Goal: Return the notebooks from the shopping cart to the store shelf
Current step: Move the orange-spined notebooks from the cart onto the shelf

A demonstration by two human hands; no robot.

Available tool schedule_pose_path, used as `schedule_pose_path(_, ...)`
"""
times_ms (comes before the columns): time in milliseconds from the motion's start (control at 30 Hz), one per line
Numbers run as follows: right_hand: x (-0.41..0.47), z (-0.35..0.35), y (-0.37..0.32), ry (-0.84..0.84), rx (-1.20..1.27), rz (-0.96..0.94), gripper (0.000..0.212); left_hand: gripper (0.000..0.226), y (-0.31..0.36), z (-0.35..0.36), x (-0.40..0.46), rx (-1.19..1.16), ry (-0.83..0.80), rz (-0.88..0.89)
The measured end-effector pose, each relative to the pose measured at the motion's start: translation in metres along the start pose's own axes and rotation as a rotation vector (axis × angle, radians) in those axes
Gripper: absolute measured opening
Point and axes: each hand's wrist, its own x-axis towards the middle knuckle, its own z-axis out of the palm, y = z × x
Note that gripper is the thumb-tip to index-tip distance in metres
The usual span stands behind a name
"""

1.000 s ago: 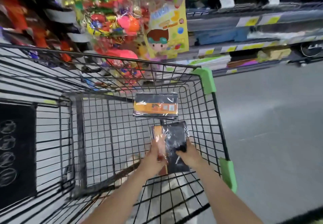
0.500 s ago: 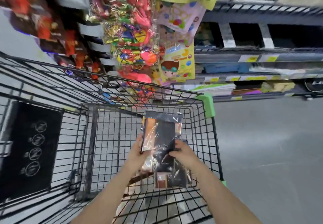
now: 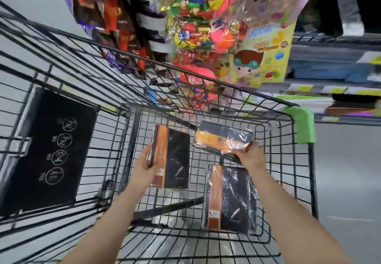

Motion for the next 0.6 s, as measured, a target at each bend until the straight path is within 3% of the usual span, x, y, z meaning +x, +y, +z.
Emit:
schedule_pose_path(100, -0.004, 0.004, 0.003, 0.055, 0.018, -0.031, 0.052, 0.068, -0.002, 0.002, -0.001, 0.014, 0.010, -0.001)
schedule_pose_path(233, -0.023, -0.014, -0.003, -0.007, 0.166, -0.027, 0.039, 0.067, 0.002, -0.007, -0.009, -0.010, -0.033, 0.028)
schedule_pose_path(367, -0.067, -0.047, -0.021, -0.066, 0.246, -0.048, 0.010, 0.066, 0.026, -0.026, -0.033, 0.029, -0.070, 0.083)
schedule_pose_path(500, -0.116, -0.084, -0.024, -0.012, 0.368, -0.063, 0.015, 0.068, 0.065, -0.040, -0.072, 0.048, -0.138, 0.208)
schedule_pose_path(600, -0.154, -0.113, -0.020, 0.050, 0.436, -0.089, 0.006, 0.068, 0.094, -0.044, -0.104, 0.052, -0.207, 0.310)
